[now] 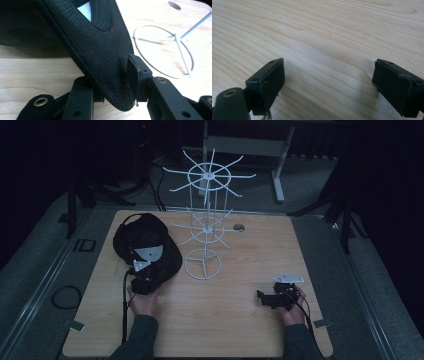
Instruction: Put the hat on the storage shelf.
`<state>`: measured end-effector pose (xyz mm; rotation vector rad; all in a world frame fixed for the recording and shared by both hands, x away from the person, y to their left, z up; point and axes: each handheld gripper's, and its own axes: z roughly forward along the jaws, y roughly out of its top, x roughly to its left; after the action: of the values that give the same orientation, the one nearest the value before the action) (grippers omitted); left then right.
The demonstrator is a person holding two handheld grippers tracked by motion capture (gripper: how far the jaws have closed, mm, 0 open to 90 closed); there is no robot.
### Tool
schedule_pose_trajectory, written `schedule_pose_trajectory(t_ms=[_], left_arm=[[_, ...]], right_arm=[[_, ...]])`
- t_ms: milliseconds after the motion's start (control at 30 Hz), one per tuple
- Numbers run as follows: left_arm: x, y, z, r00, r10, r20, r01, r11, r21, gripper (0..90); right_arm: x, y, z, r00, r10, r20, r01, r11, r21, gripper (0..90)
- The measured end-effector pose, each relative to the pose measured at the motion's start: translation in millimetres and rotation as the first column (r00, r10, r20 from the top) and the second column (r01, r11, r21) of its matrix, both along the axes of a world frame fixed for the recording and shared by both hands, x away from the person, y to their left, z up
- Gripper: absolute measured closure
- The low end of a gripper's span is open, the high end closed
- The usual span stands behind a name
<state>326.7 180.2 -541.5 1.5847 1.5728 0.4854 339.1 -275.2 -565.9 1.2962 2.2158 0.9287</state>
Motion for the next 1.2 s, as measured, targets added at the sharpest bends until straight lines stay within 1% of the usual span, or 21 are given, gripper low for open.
schedule_pose_trajectory(t_ms=[100,167,267,400,500,633,700,767,833,1033,1200], left_arm=[[-1.6,2.0,2.3,1.0,-0.006,0.003,0.006,0.9998,-0.02,71.2],[-2.9,2.9,4.3,0.9999,-0.013,0.004,0.013,0.9991,-0.04,72.9],[-4.3,4.7,5.3,0.9999,-0.015,-0.004,0.015,0.9979,-0.062,74.1],[-6.5,9.8,6.5,0.9998,-0.015,-0.013,0.014,0.9925,-0.122,76.7],[-7.3,13.9,8.5,0.9997,-0.019,-0.014,0.017,0.9883,-0.152,78.9],[-7.6,19.7,11.2,0.9997,-0.022,-0.009,0.02,0.9799,-0.198,83.9],[-7.5,22.0,13.3,0.9996,-0.028,-0.006,0.026,0.9773,-0.21,86.2],[-7.4,21.3,16.8,0.9993,-0.037,-0.002,0.036,0.9808,-0.191,86.5],[-7.2,21.7,18.5,0.9992,-0.039,-0.005,0.037,0.9812,-0.19,86.6],[-7.0,25.0,22.4,0.9992,-0.039,0.005,0.039,0.9841,-0.174,86.8],[-6.9,27.5,29.0,0.9989,-0.037,0.028,0.041,0.9862,-0.16,86.8]], right_arm=[[0.1,0.0,0.0,1.0,0.001,0.001,-0.001,1.0,-0.001,10.8],[0.1,0.0,0.0,1.0,0.002,0.001,-0.002,1.0,-0.001,10.8],[0.0,0.0,0.0,1.0,0.001,0.0,-0.001,1.0,0.0,10.8],[0.0,0.1,0.0,1.0,0.001,0.0,-0.001,1.0,0.0,10.8],[-0.1,0.1,0.0,1.0,0.002,0.0,-0.002,1.0,0.0,10.8],[-0.1,0.1,0.0,1.0,0.003,0.0,-0.003,1.0,0.0,10.8],[-0.1,0.2,0.0,1.0,0.003,0.0,-0.003,1.0,0.0,10.8],[-0.1,0.2,0.0,1.0,0.004,0.001,-0.004,1.0,0.0,10.8],[-0.1,0.2,0.0,1.0,0.004,0.001,-0.004,1.0,0.0,10.8],[-0.1,0.2,0.0,1.0,0.004,0.001,-0.004,1.0,0.0,10.8],[-0.1,0.2,0.0,1.0,0.006,0.001,-0.006,1.0,-0.001,10.8]])
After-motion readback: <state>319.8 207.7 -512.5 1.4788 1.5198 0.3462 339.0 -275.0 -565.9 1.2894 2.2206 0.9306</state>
